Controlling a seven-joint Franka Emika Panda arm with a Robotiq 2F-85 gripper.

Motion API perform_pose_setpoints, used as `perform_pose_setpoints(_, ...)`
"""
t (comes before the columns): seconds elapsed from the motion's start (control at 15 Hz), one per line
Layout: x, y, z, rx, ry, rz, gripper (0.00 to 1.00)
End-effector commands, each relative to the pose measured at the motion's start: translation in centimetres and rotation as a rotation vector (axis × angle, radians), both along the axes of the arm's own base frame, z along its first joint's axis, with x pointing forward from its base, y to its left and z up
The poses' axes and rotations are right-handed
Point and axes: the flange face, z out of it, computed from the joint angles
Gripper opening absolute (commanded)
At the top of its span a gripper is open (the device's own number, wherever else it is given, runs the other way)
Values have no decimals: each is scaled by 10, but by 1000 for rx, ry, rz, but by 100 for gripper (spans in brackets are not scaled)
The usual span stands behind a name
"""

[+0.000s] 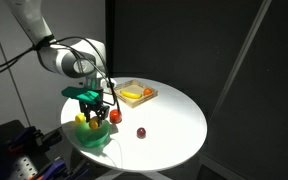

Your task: Pick up the yellow object to the right of the green bowl and put it in the green bowl

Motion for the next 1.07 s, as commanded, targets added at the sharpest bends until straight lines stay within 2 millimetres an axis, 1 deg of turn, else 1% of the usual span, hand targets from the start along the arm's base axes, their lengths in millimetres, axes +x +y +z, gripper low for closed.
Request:
perform_pose_setpoints(0.0,-7,0,-6,-5,-11,7,40)
perform_pose_setpoints(0.33,-12,-2,-20,-3,0,3,40)
perform_pose_setpoints(0.47,-10,-1,-25,-3,-1,2,40)
perform_pose_setpoints(0.8,-9,-1,-31,-1,-6,2,40)
perform_pose_setpoints(0.87,-9,-1,-32,-1,-6,1,90)
perform_pose_setpoints(0.93,-10,-1,-33,0,-6,0,91)
perform_pose_setpoints(1.0,-10,-2,-33,0,-5,0,97)
